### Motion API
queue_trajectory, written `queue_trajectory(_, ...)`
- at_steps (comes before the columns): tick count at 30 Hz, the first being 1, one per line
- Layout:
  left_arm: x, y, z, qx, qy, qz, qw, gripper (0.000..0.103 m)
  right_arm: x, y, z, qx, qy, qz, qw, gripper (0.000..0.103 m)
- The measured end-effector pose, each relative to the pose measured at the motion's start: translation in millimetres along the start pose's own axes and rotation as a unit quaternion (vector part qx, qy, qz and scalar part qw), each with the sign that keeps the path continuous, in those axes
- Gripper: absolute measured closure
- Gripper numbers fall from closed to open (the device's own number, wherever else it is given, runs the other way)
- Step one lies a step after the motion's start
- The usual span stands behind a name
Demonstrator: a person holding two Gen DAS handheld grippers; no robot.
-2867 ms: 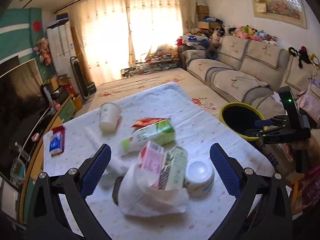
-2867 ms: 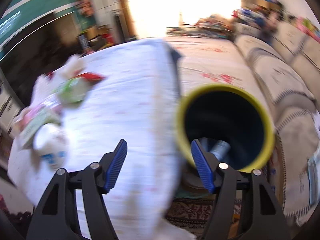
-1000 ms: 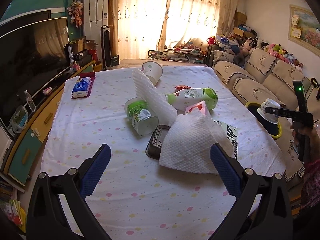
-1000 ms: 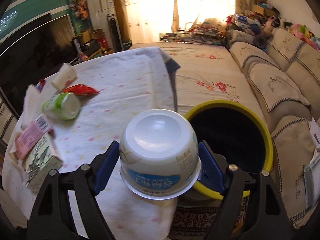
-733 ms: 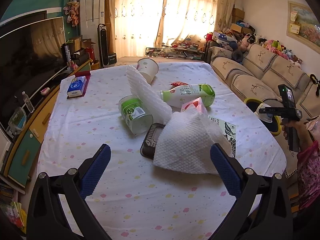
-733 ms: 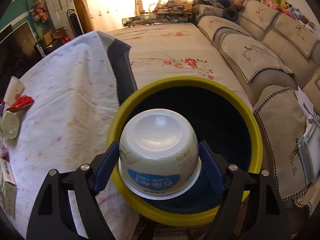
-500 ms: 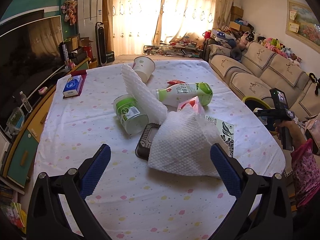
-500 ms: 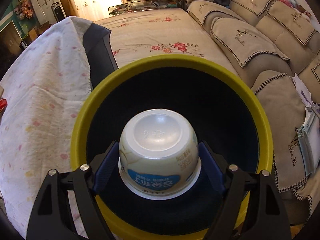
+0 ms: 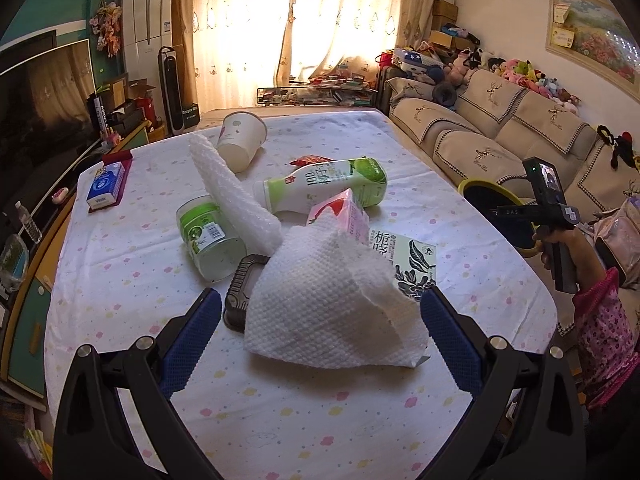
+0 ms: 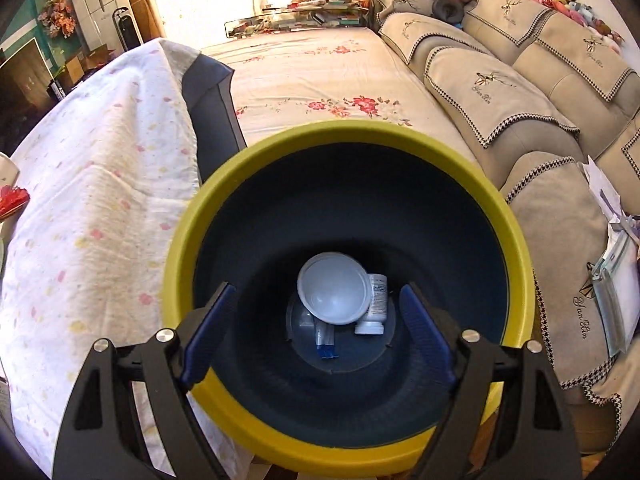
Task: Collect trash
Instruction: 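Pinch the white tissue with the left tool and lift it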
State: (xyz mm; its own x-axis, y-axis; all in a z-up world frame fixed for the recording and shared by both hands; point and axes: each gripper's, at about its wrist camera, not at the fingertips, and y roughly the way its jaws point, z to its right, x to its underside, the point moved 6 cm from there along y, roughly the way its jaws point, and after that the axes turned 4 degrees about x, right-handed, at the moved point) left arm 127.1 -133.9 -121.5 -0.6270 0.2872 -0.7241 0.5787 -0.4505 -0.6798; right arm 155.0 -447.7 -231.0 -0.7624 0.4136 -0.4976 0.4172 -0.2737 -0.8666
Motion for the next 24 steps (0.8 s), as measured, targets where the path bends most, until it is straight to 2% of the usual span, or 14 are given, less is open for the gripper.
queue_trajectory(2,-2,4,2,0.004,0.002,-0.001,1.0,0.006,2,-2,-2,0.0,-0.003,0.0,1.0,0.023)
queue_trajectory(7,-8,23,-4,0.024,-0.023,-0.013,0.9994,0.021,2,-2,-5,-0.005,-0.005,-0.002,1.0,0.023)
queue_trajectory(10,-7,32,-3,0.039,-0.03,-0.024,0.9985,0.033,3,-2,-8,-0.007,-0.008,-0.003,1.0,0.023)
queue_trajectory(13,-5,37,-1,0.038,-0.028,-0.029,0.9985,0.046,4,-3,-9,-0.008,-0.01,-0.003,1.0,0.023)
queue_trajectory(15,-5,36,-3,0.03,-0.027,-0.026,0.9988,0.063,4,-5,-11,-0.009,-0.011,-0.002,1.0,0.023)
queue_trajectory(18,-6,32,-8,0.037,-0.036,-0.019,0.9985,0.08,4,-8,-13,-0.011,-0.014,0.0,1.0,0.023)
queue_trajectory(21,-8,25,-10,0.04,-0.041,-0.009,0.9983,0.091,3,-13,-16,-0.012,-0.018,0.003,1.0,0.023)
queue_trajectory(24,-12,15,-11,0.037,-0.041,0.005,0.9984,0.094,2,-19,-19,-0.014,-0.022,0.009,1.0,0.023)
